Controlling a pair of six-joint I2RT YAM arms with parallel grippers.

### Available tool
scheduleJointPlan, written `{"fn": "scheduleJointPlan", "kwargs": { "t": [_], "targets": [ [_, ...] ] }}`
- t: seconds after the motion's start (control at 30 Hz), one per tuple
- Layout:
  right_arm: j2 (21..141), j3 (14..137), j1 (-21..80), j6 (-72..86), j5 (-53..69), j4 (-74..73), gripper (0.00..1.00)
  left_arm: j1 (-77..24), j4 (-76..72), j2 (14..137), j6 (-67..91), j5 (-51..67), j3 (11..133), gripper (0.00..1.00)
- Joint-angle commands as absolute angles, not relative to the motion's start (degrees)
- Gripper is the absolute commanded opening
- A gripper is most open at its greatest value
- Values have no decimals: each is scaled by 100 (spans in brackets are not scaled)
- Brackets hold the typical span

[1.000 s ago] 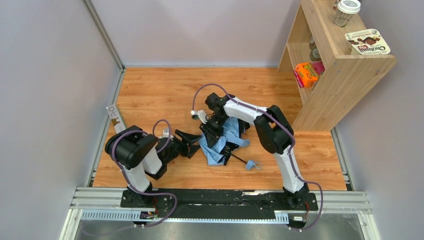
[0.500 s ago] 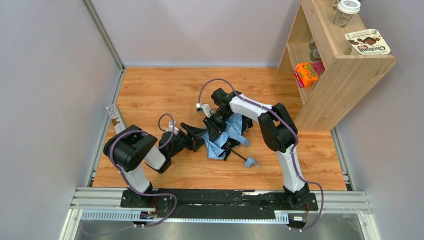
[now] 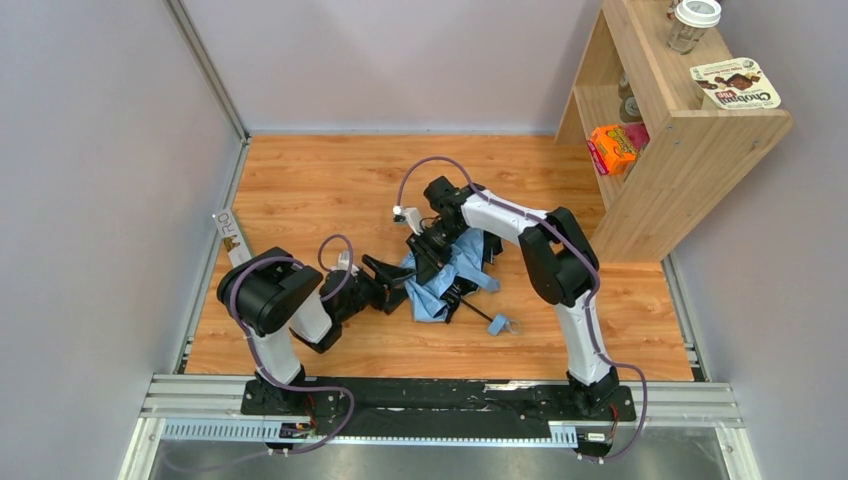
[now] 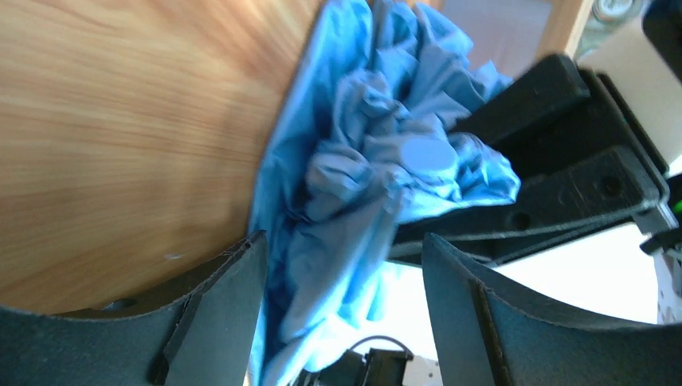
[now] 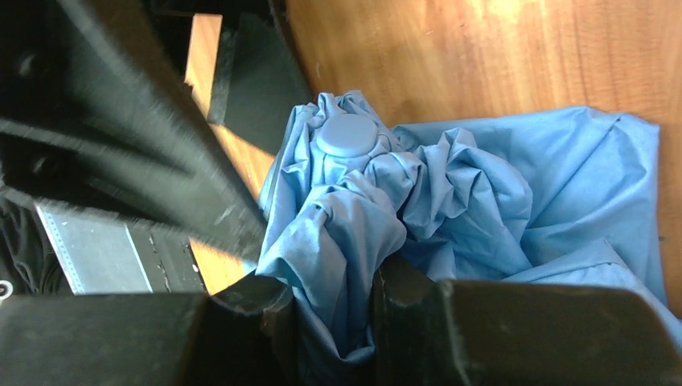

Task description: Put away the umbrella

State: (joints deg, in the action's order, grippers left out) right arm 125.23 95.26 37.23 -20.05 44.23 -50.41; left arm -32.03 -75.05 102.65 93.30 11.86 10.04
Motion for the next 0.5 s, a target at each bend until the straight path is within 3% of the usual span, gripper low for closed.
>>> {"fn": "scheduleJointPlan", "kwargs": {
  "t": [0.0,0.47],
  "targets": [
    [12147,9308,3867,-2356,5124,-4544,0,-3076,-8085,10239,9228,536,861,77],
    [12427,9658,3990,-2654,5423,-5088,0,-2857,-8332,10433,9027,1010,1485,80]
  ]
}}
